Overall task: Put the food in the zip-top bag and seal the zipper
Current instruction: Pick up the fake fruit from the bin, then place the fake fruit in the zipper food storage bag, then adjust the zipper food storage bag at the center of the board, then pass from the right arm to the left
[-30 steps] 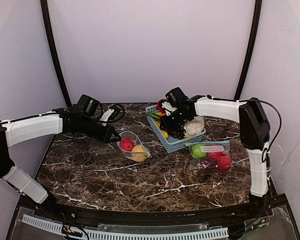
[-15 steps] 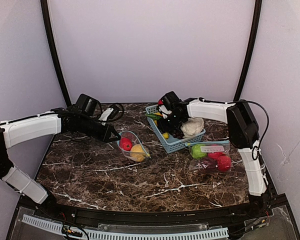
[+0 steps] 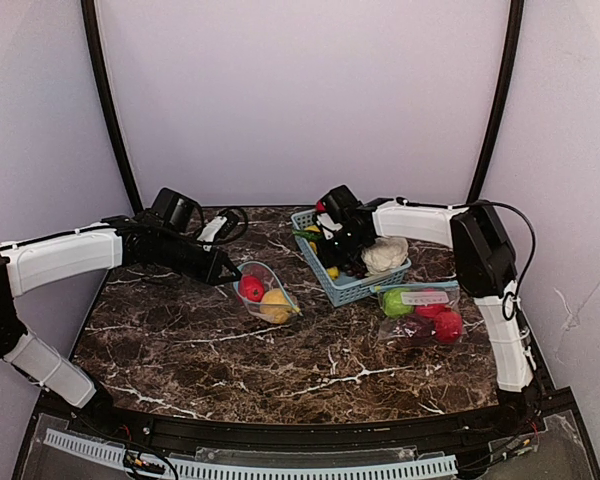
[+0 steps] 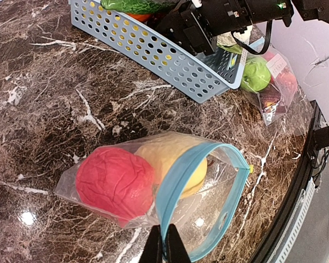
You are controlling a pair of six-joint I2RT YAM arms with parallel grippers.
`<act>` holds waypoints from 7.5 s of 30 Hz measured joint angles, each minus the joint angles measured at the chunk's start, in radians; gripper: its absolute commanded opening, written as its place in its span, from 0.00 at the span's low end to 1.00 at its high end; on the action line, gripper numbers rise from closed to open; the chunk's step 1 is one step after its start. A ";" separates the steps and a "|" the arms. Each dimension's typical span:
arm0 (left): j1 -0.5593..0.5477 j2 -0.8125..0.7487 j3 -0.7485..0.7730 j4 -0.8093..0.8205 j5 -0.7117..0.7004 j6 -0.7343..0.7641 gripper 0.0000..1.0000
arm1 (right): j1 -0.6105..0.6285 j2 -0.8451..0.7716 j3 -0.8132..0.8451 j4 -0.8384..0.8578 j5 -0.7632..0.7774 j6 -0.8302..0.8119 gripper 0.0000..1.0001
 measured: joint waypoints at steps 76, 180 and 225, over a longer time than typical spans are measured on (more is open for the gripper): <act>0.010 -0.003 -0.019 0.018 0.080 -0.003 0.01 | 0.365 -0.447 -0.771 1.011 -0.072 -0.100 0.10; 0.034 -0.218 -0.088 0.022 0.036 0.071 0.89 | 0.362 -0.683 -0.763 0.357 -0.250 -0.299 0.00; -0.324 0.058 -0.067 0.103 0.243 0.470 0.38 | 0.362 -0.821 -0.941 0.355 -0.452 -0.288 0.00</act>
